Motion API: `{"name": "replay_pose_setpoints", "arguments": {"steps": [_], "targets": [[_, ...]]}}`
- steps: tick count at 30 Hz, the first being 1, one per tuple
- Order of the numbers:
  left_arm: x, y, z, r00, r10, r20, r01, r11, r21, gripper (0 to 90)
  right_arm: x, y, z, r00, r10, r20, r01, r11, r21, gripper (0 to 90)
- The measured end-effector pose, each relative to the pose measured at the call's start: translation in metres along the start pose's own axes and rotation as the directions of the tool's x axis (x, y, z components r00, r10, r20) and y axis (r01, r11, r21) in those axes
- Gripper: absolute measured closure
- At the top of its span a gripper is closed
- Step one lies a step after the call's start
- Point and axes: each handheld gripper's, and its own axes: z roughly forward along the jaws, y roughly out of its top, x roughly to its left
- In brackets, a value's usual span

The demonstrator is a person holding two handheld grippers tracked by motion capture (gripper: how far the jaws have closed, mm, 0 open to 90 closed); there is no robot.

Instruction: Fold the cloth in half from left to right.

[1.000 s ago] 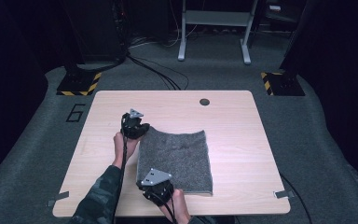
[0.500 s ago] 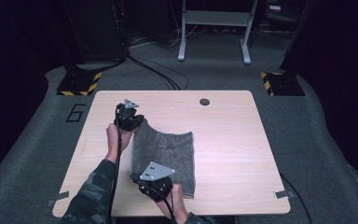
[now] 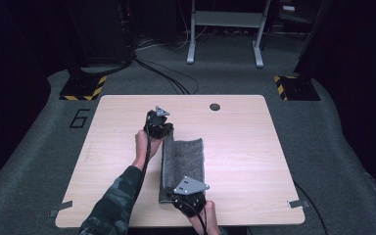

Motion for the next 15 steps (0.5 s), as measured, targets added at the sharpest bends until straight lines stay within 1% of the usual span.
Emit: {"name": "replay_pose_setpoints", "arguments": {"steps": [3, 5, 6, 7, 8, 9, 10, 11, 13, 14, 15], "targets": [[-0.008, 0.001, 0.006, 1.0, 0.002, 0.002, -0.002, 1.0, -0.007, 87.0, -0.006, -0.007, -0.002, 0.9996, 0.025, 0.013, -0.025, 0.999, 0.023, 87.9], [-0.013, 0.003, 0.01, 0.9999, 0.007, 0.008, -0.007, 0.9999, -0.009, 87.0, -0.007, -0.01, -0.004, 0.9996, 0.026, 0.012, -0.026, 0.999, 0.027, 87.9], [-0.016, 0.003, 0.012, 0.9999, 0.012, 0.011, -0.012, 0.9999, -0.008, 86.9, -0.007, -0.011, -0.004, 0.9993, 0.028, 0.025, -0.028, 0.999, 0.03, 87.8], [-0.018, 0.003, 0.013, 0.9999, 0.011, 0.012, -0.011, 0.9999, -0.008, 86.9, -0.007, -0.013, -0.004, 0.9993, 0.026, 0.027, -0.027, 0.999, 0.033, 87.8], [-0.019, 0.004, 0.015, 0.9996, 0.02, 0.018, -0.02, 0.9998, -0.004, 86.9, -0.008, -0.014, -0.004, 0.9992, 0.028, 0.028, -0.029, 0.999, 0.041, 87.9], [-0.021, 0.004, 0.017, 0.9997, 0.017, 0.017, -0.017, 0.9998, -0.009, 86.9, -0.008, -0.016, -0.004, 0.999, 0.028, 0.035, -0.029, 0.999, 0.041, 87.8], [-0.021, 0.004, 0.018, 0.9995, 0.023, 0.019, -0.023, 0.9997, -0.001, 86.9, -0.009, -0.017, -0.005, 0.9988, 0.028, 0.039, -0.03, 0.999, 0.043, 87.8], [-0.023, 0.004, 0.02, 0.9998, 0.013, 0.017, -0.013, 0.9999, -0.007, 86.9, -0.009, -0.018, -0.006, 0.9988, 0.029, 0.039, -0.031, 0.999, 0.044, 87.8], [-0.024, 0.004, 0.023, 0.9994, 0.023, 0.025, -0.023, 0.9997, -0.002, 86.8, -0.011, -0.019, -0.009, 0.9979, 0.039, 0.051, -0.041, 0.998, 0.04, 87.8], [-0.026, 0.004, 0.026, 0.9996, 0.01, 0.027, -0.01, 0.9999, -0.007, 86.8, -0.013, -0.02, -0.01, 0.9984, 0.03, 0.048, -0.032, 0.999, 0.041, 87.7], [-0.027, 0.004, 0.027, 0.9993, 0.018, 0.033, -0.018, 0.9998, -0.002, 86.9, -0.013, -0.021, -0.011, 0.9972, 0.046, 0.058, -0.049, 0.998, 0.04, 87.7]]}}
